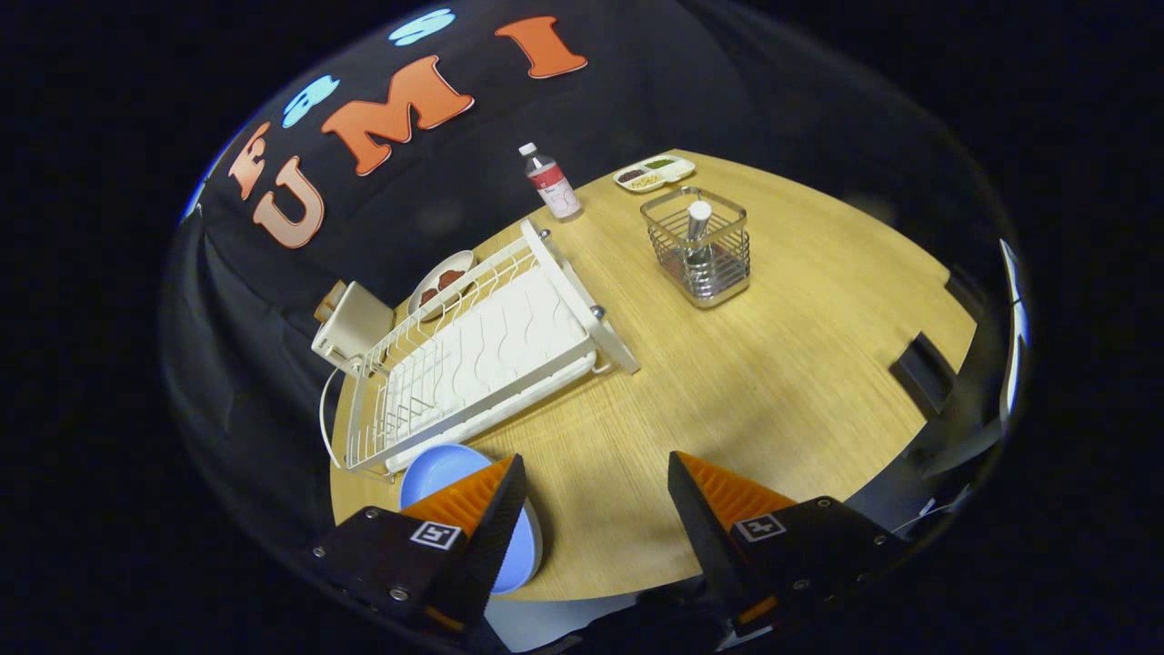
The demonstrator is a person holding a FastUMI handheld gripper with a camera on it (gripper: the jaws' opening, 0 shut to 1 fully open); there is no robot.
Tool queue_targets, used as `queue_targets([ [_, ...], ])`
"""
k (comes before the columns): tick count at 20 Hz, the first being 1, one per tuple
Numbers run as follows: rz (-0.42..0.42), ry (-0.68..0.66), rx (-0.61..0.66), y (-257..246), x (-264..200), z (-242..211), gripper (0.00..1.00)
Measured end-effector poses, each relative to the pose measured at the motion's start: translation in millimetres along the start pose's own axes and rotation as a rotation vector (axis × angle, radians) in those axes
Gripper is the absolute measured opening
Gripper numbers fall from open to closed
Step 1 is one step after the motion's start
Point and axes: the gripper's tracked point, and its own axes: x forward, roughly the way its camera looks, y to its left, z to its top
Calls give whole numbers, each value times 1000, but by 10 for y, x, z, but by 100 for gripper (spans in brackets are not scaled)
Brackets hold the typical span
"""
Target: Take the plate from the dish rack, then take the spoon from the basket and place it into the plate.
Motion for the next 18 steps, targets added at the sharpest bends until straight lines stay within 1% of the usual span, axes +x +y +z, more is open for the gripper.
queue_targets([
  [2, -14, -27, -25, -85, -46, 142, 99],
  [6, -68, -108, -87, -296, -87, 491, 99],
  [12, -134, -221, -268, -522, -55, 984, 99],
  [15, -134, -307, -329, -546, 4, 1233, 99],
  [18, -111, -393, -359, -572, 114, 1420, 99],
])
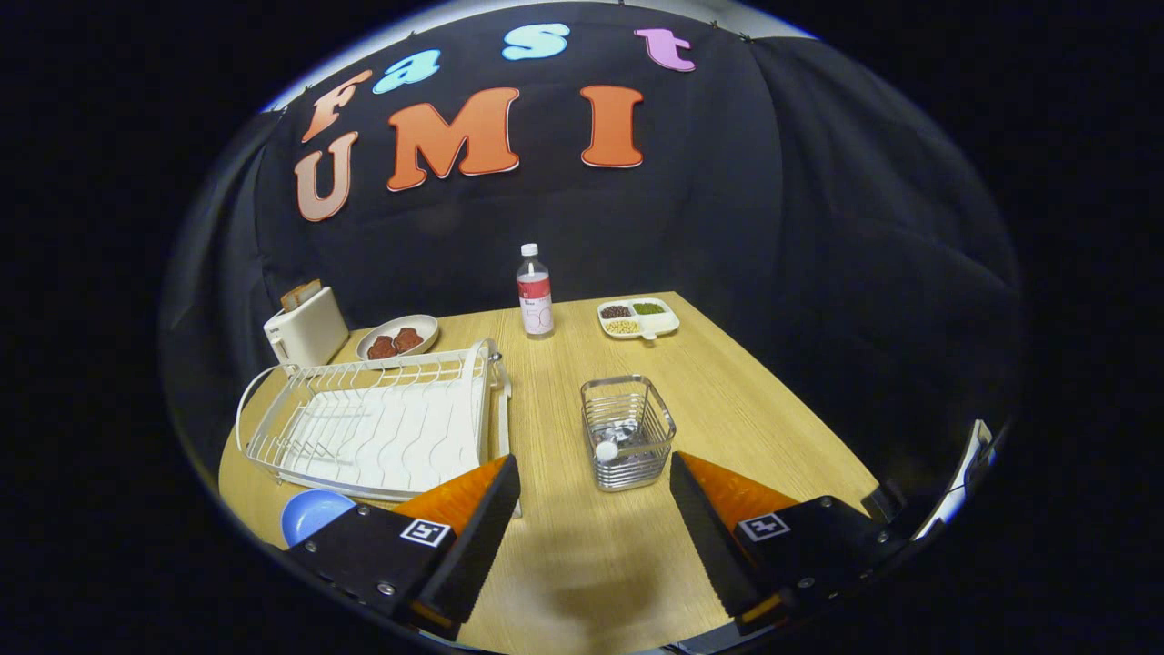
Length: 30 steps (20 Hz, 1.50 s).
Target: Take the plate from the dish rack, then take the spoon from the basket and place it into the plate.
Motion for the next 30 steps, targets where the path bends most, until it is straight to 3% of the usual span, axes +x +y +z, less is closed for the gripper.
queue_targets([
  [4, 23, -135, -46, -33, 199, 151, 99],
  [7, 46, -138, -85, -25, 365, 16, 92],
  [11, 70, -143, -87, -36, 550, -93, 67],
  [14, 89, -157, -87, -19, 599, -78, 42],
  [15, 82, -170, -91, -28, 625, -57, 36],
  [16, 66, -181, -105, -66, 658, -52, 23],
  [18, 53, -201, -125, -97, 637, 0, 12],
  [22, 20, -203, -105, -206, 601, 57, 7],
  [30, 2, -275, -107, -153, 120, 458, 7],
])
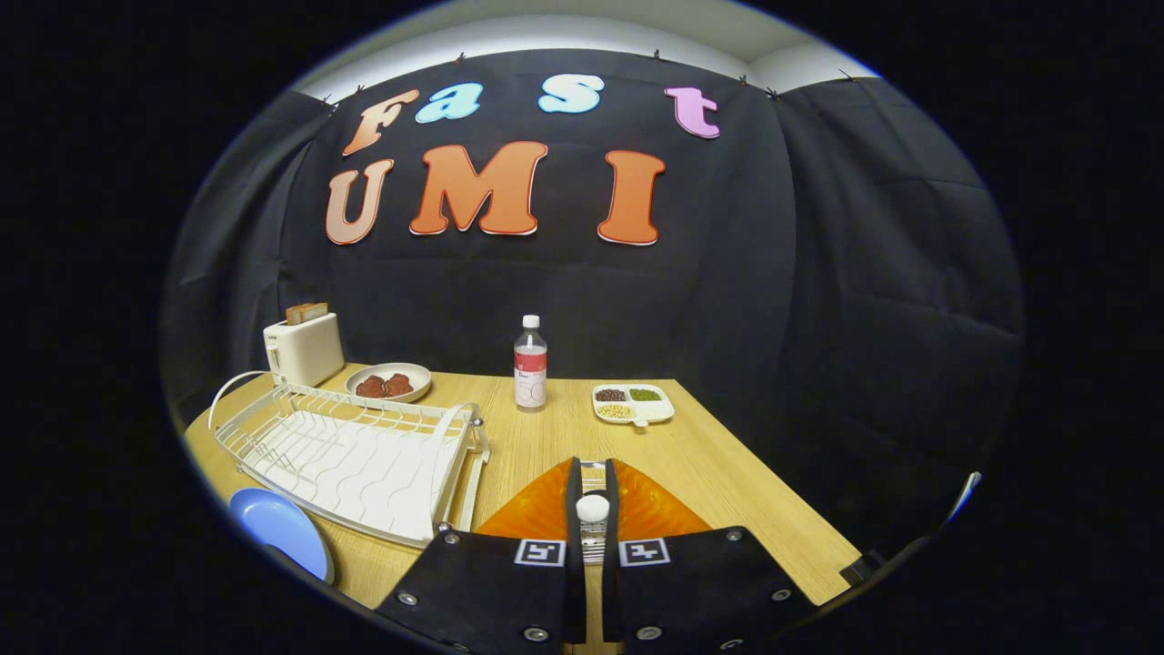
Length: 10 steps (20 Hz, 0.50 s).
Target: Take the plate from the dish rack, then take the spoon from the basket and place it into the plate.
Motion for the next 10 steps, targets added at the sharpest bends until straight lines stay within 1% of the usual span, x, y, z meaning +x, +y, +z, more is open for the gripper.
queue_targets([
  [5, -6, -41, 7, 225, -358, 348, 7],
  [10, 8, -62, -18, 643, -714, 503, 7],
])
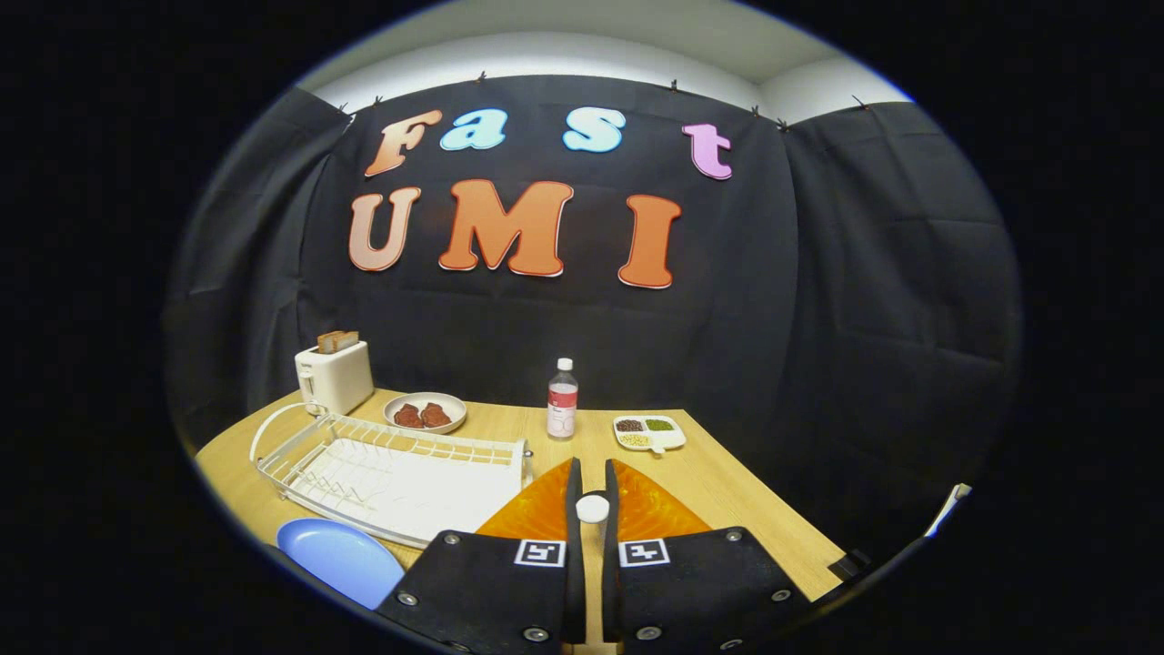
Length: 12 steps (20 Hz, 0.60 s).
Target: Take the plate from the dish rack, then take the spoon from the basket and place it into the plate.
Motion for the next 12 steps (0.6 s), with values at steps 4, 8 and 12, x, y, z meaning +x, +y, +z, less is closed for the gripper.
queue_targets([
  [4, 29, 10, 26, 422, -250, 31, 7],
  [8, 83, 18, 55, 902, -473, 49, 7],
  [12, 154, 40, 86, 1389, -664, 37, 7],
])
